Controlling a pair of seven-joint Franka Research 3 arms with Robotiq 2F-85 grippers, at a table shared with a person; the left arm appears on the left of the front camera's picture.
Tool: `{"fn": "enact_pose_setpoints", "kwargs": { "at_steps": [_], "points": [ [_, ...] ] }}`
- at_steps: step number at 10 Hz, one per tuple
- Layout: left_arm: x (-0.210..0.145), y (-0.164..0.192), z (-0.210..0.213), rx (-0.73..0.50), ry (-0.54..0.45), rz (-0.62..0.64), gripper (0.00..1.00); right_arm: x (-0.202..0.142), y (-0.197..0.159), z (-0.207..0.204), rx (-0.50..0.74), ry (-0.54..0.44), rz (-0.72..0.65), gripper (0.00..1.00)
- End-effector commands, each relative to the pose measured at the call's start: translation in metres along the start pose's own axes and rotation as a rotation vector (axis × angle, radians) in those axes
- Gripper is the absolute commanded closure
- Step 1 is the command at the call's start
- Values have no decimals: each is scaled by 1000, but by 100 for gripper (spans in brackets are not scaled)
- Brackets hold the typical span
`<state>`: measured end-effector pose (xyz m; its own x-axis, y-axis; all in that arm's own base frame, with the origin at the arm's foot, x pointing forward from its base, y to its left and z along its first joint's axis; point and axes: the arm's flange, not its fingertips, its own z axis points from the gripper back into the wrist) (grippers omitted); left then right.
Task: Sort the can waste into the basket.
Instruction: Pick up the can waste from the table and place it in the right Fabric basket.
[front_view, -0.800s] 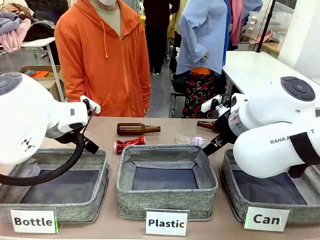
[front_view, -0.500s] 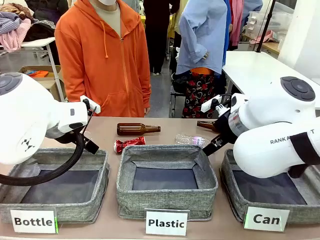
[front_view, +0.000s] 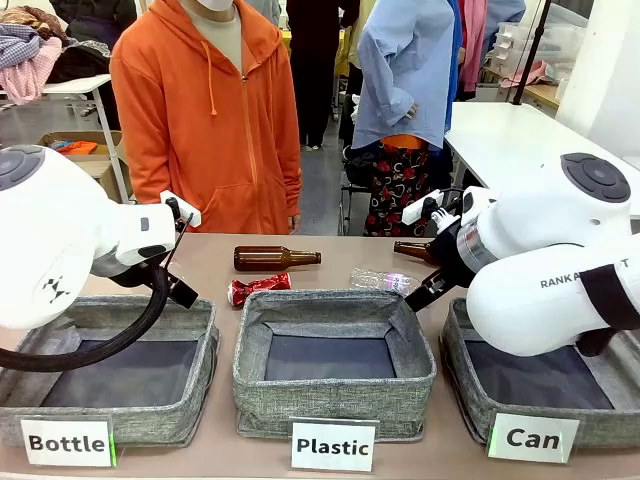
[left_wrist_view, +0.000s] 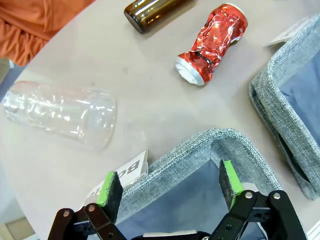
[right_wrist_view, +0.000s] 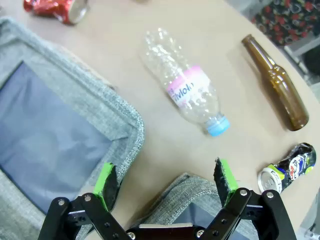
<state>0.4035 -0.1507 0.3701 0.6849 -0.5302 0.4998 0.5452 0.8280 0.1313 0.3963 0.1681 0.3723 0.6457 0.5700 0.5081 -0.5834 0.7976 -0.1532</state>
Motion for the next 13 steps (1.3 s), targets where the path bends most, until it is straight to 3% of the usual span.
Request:
{"fn": "enact_pose_setpoints", "kwargs": {
  "at_steps": [1,10,11,13],
  "points": [
    [0,0,0,0,0,0,0,0,0,0,0,0,0,0],
    [0,0,0,0,0,0,0,0,0,0,0,0,0,0],
    [-4,3,12,-57,-31,-23,0,6,1,12,21,-3,6,0],
    [-8,4,69,-288,-162,-8,0,24,4,62,145,-74,-58,0]
  ]
}}
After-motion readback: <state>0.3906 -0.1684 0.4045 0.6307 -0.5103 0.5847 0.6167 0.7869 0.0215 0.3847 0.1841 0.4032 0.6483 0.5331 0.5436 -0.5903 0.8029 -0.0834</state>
